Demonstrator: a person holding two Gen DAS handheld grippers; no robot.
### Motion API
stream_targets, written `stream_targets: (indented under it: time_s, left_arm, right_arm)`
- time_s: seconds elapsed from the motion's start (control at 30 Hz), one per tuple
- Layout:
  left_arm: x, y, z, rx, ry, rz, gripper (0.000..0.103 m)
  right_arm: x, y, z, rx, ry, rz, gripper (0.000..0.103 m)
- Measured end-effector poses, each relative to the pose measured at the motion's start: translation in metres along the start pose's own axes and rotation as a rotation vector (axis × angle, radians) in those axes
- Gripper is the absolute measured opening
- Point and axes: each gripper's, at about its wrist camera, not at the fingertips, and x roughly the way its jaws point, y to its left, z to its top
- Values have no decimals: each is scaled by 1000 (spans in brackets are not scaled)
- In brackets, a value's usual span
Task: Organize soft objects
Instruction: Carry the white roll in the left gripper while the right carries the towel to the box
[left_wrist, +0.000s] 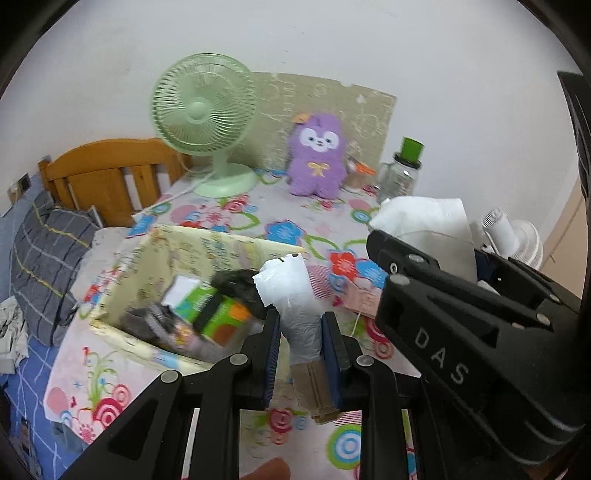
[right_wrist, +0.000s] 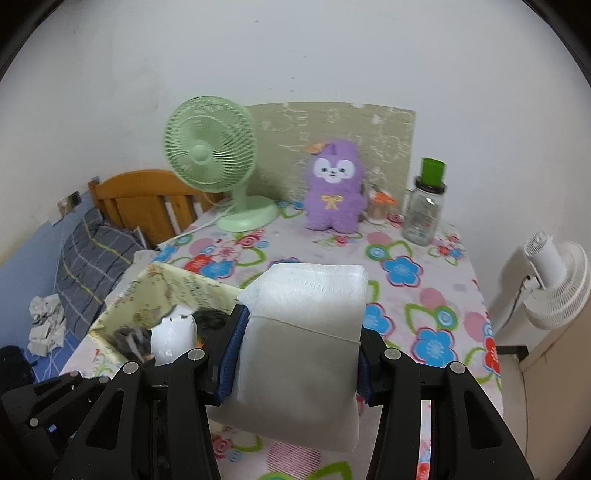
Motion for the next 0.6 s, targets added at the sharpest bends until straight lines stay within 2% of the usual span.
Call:
stream_targets:
  time_s: [0.2,0.6]
  left_arm:
    - [-2,33,5,-40,-14,47,22]
    - [17,90,9,-104,18,137,22]
  right_arm:
    - [17,29,8,-27,14,45,53]
    - [62,81,13,-79,65,126,53]
